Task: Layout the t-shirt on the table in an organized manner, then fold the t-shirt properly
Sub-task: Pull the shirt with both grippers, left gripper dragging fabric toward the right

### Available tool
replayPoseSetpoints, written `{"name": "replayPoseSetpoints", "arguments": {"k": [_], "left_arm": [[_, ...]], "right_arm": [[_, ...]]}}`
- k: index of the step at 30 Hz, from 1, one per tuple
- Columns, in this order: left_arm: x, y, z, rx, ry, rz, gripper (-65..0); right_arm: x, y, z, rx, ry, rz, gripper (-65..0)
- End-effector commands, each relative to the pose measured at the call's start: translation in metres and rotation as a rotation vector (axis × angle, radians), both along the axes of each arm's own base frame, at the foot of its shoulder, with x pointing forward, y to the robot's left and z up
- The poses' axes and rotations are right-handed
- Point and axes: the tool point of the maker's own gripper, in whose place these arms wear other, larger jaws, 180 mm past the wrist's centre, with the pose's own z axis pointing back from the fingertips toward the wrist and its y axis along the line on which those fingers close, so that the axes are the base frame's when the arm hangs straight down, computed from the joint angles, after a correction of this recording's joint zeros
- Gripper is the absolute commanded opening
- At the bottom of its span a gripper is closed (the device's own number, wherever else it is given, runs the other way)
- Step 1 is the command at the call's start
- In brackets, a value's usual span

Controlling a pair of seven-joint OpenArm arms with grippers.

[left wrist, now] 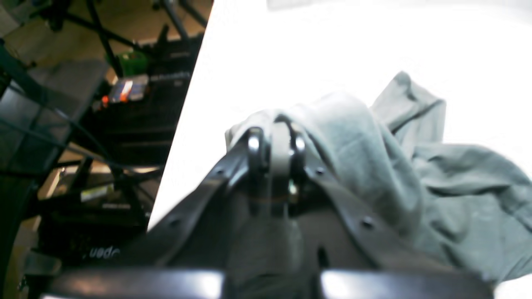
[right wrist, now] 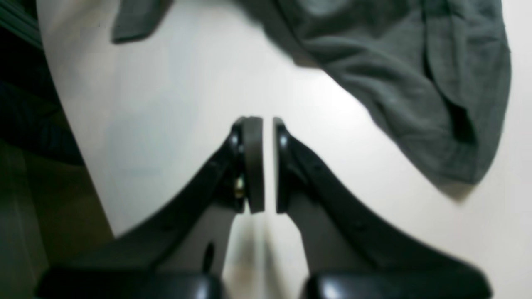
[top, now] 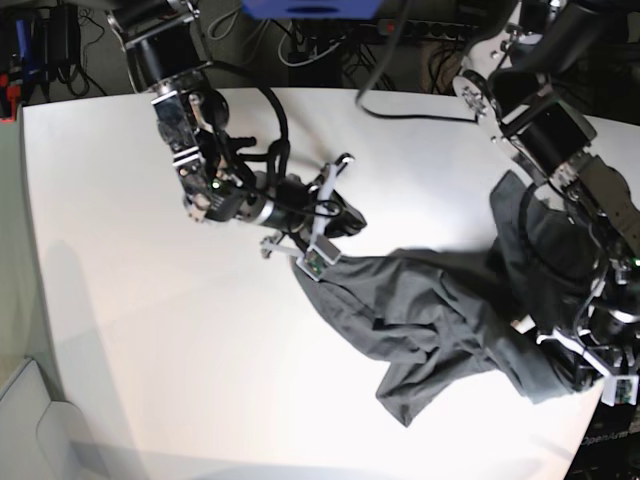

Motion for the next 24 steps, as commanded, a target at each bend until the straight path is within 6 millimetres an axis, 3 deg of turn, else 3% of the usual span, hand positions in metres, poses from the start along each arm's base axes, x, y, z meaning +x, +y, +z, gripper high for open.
{"name": "replayPoseSetpoints", "arguments": {"k": [1,5,16,21,24], "left_arm": [[0.007,-0.003,0.025,0.009,-0.076,-0.015,-64.5],[0.011,-0.010,0.015,0.004,-0.048,-0.037,-64.5],[-0.005,-0.001,0.028,0.064,-0.027,0.006,-64.5],[-0.014,0.016,0.020,0.104,0.010,0.025,-64.5],[-0.022,0.022,0.009,0.124,0.045,0.030,-64.5]], "right_arm": [[0.007,0.007,0.018,0.053,-0.042,0.003,-62.0],[0.009,0.006,0.019,0.050,-0.045,0.003,-62.0],[0.010,0.010,0.019,0.062,-0.044,0.004,-62.0],[0.035,0.012,0.000,0.033,0.018,-0.008,-61.9],[0.053,0.007,-0.004,0.005,0.032,-0.014,-57.7]]}}
